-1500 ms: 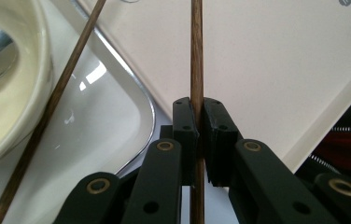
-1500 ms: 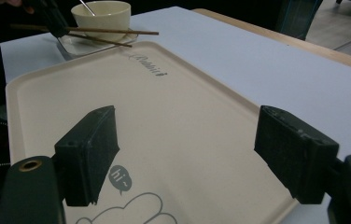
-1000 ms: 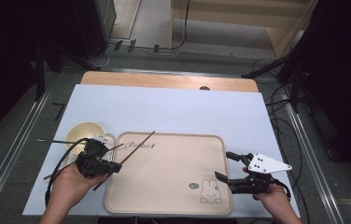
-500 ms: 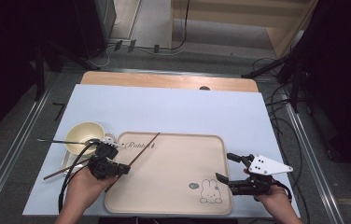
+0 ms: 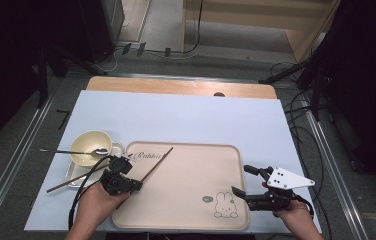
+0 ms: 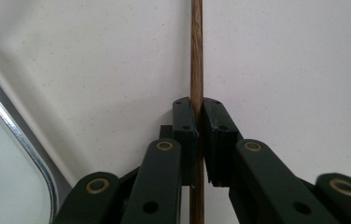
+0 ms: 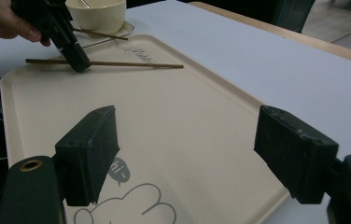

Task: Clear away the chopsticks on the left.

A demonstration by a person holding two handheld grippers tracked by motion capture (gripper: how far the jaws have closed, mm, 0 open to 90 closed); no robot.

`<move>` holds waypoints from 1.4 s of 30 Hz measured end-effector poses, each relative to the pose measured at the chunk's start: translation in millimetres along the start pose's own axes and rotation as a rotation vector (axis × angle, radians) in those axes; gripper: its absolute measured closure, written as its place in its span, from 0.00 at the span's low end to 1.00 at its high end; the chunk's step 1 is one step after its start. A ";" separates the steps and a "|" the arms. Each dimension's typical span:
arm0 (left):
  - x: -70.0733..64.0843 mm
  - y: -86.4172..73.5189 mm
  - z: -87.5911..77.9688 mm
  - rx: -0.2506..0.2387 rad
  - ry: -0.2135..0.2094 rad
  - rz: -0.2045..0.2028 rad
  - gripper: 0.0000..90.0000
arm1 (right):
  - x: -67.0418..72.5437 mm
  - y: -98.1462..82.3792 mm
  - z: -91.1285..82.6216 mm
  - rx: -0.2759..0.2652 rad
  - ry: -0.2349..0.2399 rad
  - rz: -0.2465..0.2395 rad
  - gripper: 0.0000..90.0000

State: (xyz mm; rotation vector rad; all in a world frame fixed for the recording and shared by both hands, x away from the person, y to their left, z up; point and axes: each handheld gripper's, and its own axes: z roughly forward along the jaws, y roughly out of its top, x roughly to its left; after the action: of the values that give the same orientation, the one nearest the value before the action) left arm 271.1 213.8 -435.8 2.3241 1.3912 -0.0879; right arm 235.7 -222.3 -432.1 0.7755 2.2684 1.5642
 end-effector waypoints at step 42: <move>6.4 -7.1 -39.7 -0.069 -0.085 0.189 0.42 | -1.1 0.6 1.3 -0.005 0.005 0.002 0.24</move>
State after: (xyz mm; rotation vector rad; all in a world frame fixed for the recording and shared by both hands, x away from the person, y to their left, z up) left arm 261.8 237.5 -403.9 2.3533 1.1108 -0.0801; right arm 237.5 -221.8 -432.2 0.7741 2.2669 1.5736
